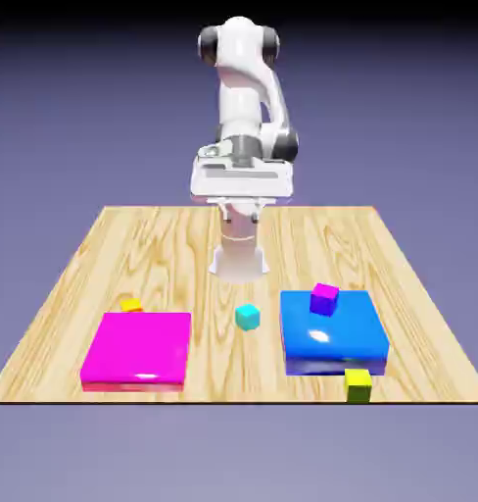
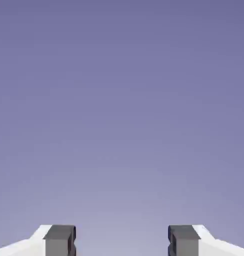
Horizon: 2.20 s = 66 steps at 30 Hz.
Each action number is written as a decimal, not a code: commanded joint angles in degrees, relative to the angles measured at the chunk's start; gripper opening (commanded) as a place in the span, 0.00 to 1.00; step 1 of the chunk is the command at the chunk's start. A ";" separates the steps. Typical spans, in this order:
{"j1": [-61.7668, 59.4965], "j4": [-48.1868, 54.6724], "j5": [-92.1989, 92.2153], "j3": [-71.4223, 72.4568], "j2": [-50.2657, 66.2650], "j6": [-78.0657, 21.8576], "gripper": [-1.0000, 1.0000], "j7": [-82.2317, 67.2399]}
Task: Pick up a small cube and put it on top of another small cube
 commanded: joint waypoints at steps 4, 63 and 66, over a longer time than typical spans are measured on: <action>-5.32 -3.58 9.10 7.56 6.25 -4.02 0.50 9.97; -47.20 5.58 12.72 -3.58 33.99 -17.78 0.00 42.97; -47.72 5.63 15.36 -2.16 38.52 -13.38 0.00 41.00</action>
